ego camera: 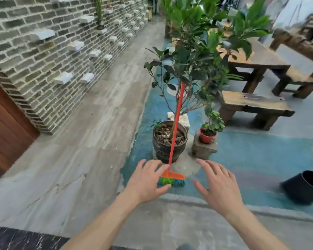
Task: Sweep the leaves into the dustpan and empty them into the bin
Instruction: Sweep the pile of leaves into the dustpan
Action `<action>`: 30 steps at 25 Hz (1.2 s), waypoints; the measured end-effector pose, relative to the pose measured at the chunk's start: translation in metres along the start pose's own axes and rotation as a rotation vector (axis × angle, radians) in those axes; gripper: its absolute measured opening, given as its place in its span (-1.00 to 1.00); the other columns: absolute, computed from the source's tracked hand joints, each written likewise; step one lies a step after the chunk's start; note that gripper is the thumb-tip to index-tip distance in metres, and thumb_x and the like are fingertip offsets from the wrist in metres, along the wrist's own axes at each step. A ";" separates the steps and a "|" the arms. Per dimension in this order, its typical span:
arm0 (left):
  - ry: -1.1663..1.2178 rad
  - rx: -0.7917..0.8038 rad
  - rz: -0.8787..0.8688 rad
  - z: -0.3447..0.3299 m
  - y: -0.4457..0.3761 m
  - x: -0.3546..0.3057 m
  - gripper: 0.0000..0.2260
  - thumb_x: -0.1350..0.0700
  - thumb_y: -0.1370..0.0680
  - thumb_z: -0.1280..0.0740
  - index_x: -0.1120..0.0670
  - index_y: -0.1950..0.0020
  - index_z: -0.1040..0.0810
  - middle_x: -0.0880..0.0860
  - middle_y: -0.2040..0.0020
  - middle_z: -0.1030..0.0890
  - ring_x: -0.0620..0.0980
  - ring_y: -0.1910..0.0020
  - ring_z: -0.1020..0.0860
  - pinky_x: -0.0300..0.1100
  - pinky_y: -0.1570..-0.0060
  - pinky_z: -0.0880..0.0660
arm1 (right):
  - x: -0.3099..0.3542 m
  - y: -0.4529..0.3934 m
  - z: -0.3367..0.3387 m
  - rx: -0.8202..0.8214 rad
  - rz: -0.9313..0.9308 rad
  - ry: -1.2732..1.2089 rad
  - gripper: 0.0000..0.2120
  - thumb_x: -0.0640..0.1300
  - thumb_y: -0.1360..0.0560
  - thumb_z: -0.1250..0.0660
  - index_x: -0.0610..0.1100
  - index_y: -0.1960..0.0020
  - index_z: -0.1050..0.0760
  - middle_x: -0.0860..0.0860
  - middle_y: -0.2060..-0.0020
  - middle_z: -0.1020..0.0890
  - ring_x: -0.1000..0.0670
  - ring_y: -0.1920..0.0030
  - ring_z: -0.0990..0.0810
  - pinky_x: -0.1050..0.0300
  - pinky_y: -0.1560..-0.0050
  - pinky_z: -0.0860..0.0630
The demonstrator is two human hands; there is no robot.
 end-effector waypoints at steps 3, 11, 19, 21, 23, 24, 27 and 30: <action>-0.005 0.035 -0.139 -0.019 -0.065 0.006 -0.39 -0.37 -0.45 -0.08 -0.09 -0.42 -0.30 0.01 -0.34 -0.43 0.02 -0.36 -0.35 0.08 -0.41 -0.17 | -0.026 -0.027 -0.020 0.015 -0.135 -0.007 -0.45 0.23 -0.43 -0.30 0.07 -0.37 -0.40 0.08 -0.19 -0.56 -0.06 -0.22 -0.53 -0.02 -0.08 -0.50; -0.139 0.152 -0.296 -0.064 -0.223 0.049 -0.43 -0.30 -0.45 -0.11 -0.06 -0.38 -0.36 0.04 -0.27 -0.50 0.08 -0.29 -0.44 0.11 -0.32 -0.27 | -0.092 -0.149 -0.073 0.057 -0.291 -0.102 -0.42 0.25 -0.47 -0.23 0.10 -0.44 -0.30 0.09 -0.28 -0.49 -0.04 -0.30 -0.45 0.01 -0.23 -0.44; -0.310 0.364 -0.408 -0.134 -0.376 0.089 -0.49 -0.19 -0.48 -0.22 -0.03 -0.37 -0.32 0.12 -0.33 -0.43 0.15 -0.34 -0.35 0.21 -0.33 -0.22 | -0.153 -0.229 -0.118 0.131 -0.385 -0.085 -0.43 0.23 -0.48 -0.19 0.04 -0.43 -0.32 0.02 -0.27 -0.51 -0.09 -0.27 -0.47 -0.01 -0.21 -0.43; -0.359 0.389 -0.457 -0.153 -0.411 0.098 -0.50 -0.15 -0.46 -0.29 -0.03 -0.37 -0.36 0.11 -0.33 -0.45 0.14 -0.34 -0.37 0.23 -0.33 -0.23 | -0.163 -0.243 -0.140 0.190 -0.416 -0.073 -0.44 0.22 -0.48 -0.21 0.03 -0.42 -0.33 -0.01 -0.25 -0.52 -0.12 -0.27 -0.47 -0.03 -0.19 -0.42; -0.419 0.411 -0.507 -0.167 -0.441 0.107 -0.51 -0.06 -0.45 -0.31 -0.03 -0.37 -0.38 0.11 -0.31 -0.46 0.14 -0.33 -0.37 0.22 -0.33 -0.24 | -0.167 -0.249 -0.157 0.206 -0.476 -0.076 -0.47 0.20 -0.47 -0.24 -0.01 -0.36 -0.40 -0.05 -0.16 -0.56 -0.17 -0.20 -0.50 -0.06 -0.12 -0.44; -0.462 0.397 -0.536 -0.173 -0.454 0.112 -0.52 -0.01 -0.44 -0.32 -0.03 -0.36 -0.40 0.11 -0.31 -0.47 0.14 -0.33 -0.37 0.21 -0.34 -0.22 | -0.166 -0.251 -0.165 0.219 -0.507 -0.065 -0.49 0.21 -0.47 -0.22 -0.02 -0.33 -0.42 -0.06 -0.12 -0.57 -0.18 -0.16 -0.52 -0.05 -0.09 -0.45; -0.623 0.348 -0.678 -0.191 -0.493 0.123 -0.51 0.14 -0.43 -0.36 0.04 -0.37 -0.42 0.10 -0.35 -0.48 0.15 -0.39 -0.33 0.19 -0.38 -0.15 | -0.159 -0.264 -0.197 0.316 -0.553 -0.054 -0.46 0.25 -0.50 -0.11 0.04 -0.41 -0.31 -0.05 -0.15 -0.56 -0.18 -0.15 -0.53 -0.04 -0.09 -0.44; -0.769 0.313 -0.816 -0.211 -0.516 0.121 -0.59 0.28 -0.48 -0.28 0.11 -0.33 -0.44 0.12 -0.34 -0.48 0.18 -0.42 -0.30 0.21 -0.42 -0.12 | -0.152 -0.277 -0.222 0.272 -0.604 -0.159 -0.47 0.22 -0.50 -0.15 0.06 -0.42 -0.26 -0.01 -0.19 -0.54 -0.16 -0.20 -0.50 -0.07 -0.11 -0.48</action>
Point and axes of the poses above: each hand's wrist, its own y-axis away from the middle knuckle, its own z-axis out of the back of the hand, x = y × z, the point moved 6 cm from there along -y, towards the middle knuckle
